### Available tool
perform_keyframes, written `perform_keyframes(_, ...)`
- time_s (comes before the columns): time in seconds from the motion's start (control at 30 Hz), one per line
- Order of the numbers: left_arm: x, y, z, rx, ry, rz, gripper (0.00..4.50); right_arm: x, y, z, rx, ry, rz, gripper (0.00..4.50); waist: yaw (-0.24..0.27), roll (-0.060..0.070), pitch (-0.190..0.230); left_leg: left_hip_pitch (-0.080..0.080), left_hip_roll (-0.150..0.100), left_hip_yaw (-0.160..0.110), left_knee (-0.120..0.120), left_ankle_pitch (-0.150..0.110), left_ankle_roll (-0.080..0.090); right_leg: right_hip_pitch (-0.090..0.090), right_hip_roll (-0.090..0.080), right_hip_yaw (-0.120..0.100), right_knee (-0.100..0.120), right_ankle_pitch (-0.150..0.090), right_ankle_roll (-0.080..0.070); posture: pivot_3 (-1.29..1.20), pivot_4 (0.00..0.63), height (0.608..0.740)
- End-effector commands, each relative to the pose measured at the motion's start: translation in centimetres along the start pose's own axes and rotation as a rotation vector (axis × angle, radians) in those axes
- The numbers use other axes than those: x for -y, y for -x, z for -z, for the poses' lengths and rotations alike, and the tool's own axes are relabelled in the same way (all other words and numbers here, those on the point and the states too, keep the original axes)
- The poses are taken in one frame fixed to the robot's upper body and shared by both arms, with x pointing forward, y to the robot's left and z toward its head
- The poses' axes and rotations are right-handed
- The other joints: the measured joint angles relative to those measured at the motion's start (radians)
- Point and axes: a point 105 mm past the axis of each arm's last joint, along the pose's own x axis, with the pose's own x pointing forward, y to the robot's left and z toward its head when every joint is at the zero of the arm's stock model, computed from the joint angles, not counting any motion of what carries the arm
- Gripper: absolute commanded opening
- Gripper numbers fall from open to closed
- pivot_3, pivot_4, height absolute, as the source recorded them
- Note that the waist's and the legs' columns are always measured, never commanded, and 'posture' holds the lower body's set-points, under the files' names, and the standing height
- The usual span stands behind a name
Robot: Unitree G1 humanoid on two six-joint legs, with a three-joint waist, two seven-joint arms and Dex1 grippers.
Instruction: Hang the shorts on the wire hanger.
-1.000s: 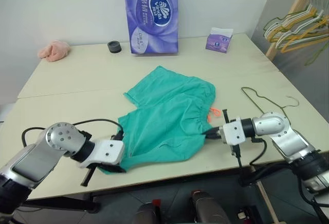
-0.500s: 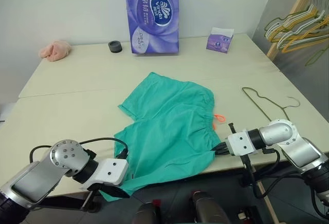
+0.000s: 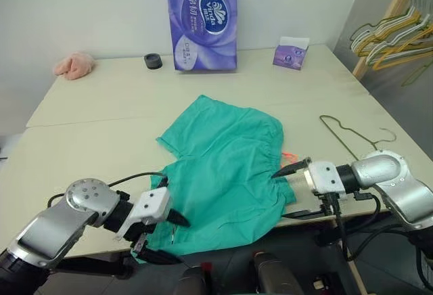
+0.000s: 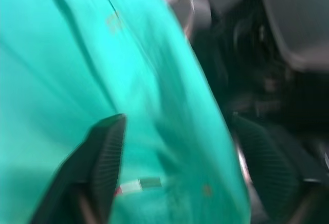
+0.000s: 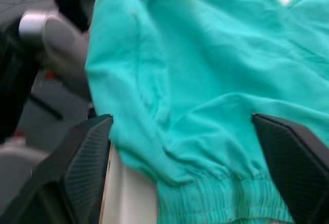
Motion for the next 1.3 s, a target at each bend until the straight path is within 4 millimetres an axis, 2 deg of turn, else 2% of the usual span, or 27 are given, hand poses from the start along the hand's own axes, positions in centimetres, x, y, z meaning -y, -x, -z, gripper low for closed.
perform_keyframes(0.03, -0.8, 0.3, -2.9, 0.116, -0.061, -0.051, 4.45, 1.1, 1.9, -1.6, 0.104, -0.109, 0.143, 4.50, 0.006, 0.000, 0.000, 0.000, 0.000, 0.000, 0.000, 0.000, 0.000, 0.000, 0.000, 0.000, 0.000, 0.000, 0.000, -0.17, 0.113, 0.740)
perform_keyframes(0.13, -3.0, 0.1, -5.7, 0.235, -0.126, -0.172, 4.45, 4.0, 4.4, -1.0, 0.180, -0.254, 0.423, 4.50, 0.015, -0.001, -0.001, 0.000, 0.000, 0.000, 0.001, 0.000, 0.000, 0.000, 0.000, 0.000, 0.000, 0.000, 0.000, -0.18, 0.111, 0.740)
perform_keyframes(0.23, -4.7, -0.3, -7.7, 0.304, -0.167, -0.246, 4.45, 5.7, 7.2, 1.3, 0.176, -0.382, 0.687, 4.50, 0.022, -0.002, -0.001, -0.001, 0.000, 0.000, 0.002, 0.000, 0.000, 0.001, 0.000, 0.001, 0.000, 0.001, -0.001, -0.20, 0.113, 0.740)
perform_keyframes(0.4, -6.3, -1.5, -9.8, 0.350, -0.216, -0.260, 4.45, 5.6, 11.4, 6.5, 0.033, -0.557, 1.006, 4.50, 0.020, -0.002, -0.002, -0.001, -0.002, 0.001, 0.001, 0.000, 0.000, 0.000, 0.000, 0.002, 0.000, 0.002, -0.003, -0.23, 0.116, 0.740)
perform_keyframes(0.5, -7.4, -2.0, -10.5, 0.329, -0.262, -0.270, 4.45, 5.5, 14.0, 8.9, -0.026, -0.611, 1.160, 4.50, 0.011, -0.002, -0.002, -0.001, -0.002, 0.003, 0.001, 0.000, 0.000, 0.000, 0.001, 0.003, 0.000, 0.001, -0.001, -0.24, 0.118, 0.740)
perform_keyframes(0.63, -8.5, -2.6, -12.5, 0.345, -0.321, -0.246, 4.45, 5.6, 17.1, 11.8, -0.121, -0.681, 1.319, 4.50, 0.000, -0.002, -0.001, -0.001, -0.002, 0.004, 0.000, 0.000, 0.000, 0.000, 0.005, 0.003, 0.000, 0.001, -0.001, -0.25, 0.125, 0.740)
perform_keyframes(0.7, -8.8, -3.0, -13.3, 0.350, -0.356, -0.227, 4.45, 5.7, 17.9, 13.0, -0.141, -0.729, 1.343, 4.50, -0.014, -0.002, -0.001, -0.001, -0.002, 0.004, 0.000, 0.000, 0.000, 0.000, 0.005, 0.004, 0.000, 0.001, -0.001, -0.25, 0.128, 0.740)
perform_keyframes(0.93, -8.9, -3.8, -13.8, 0.327, -0.424, -0.177, 4.45, 6.5, 19.0, 17.1, -0.231, -0.887, 1.381, 4.50, -0.048, -0.001, -0.001, 0.000, -0.001, 0.005, -0.001, 0.000, 0.001, 0.000, 0.006, 0.005, -0.001, 0.001, -0.002, -0.26, 0.131, 0.740)
perform_keyframes(1.07, -9.0, -3.8, -13.8, 0.324, -0.436, -0.178, 4.45, 6.2, 17.9, 18.7, -0.283, -0.966, 1.305, 4.50, -0.062, -0.001, -0.001, -0.001, -0.001, 0.004, -0.002, -0.001, 0.001, 0.000, 0.006, 0.008, -0.001, 0.002, -0.003, -0.25, 0.130, 0.740)
perform_keyframes(1.17, -9.1, -3.6, -13.8, 0.323, -0.440, -0.184, 4.50, 5.7, 16.9, 19.7, -0.346, -1.011, 1.248, 3.89, -0.068, -0.002, -0.001, -0.001, -0.001, 0.004, -0.002, -0.001, 0.001, 0.000, 0.006, 0.009, -0.002, 0.001, -0.002, -0.25, 0.129, 0.740)
perform_keyframes(1.3, -9.2, -3.5, -13.9, 0.322, -0.445, -0.196, 4.50, 5.3, 16.3, 20.8, -0.392, -1.085, 1.244, 2.53, -0.069, -0.003, -0.002, -0.001, -0.001, 0.004, -0.002, -0.001, 0.001, 0.001, 0.006, 0.010, -0.002, 0.001, -0.002, -0.24, 0.128, 0.740)
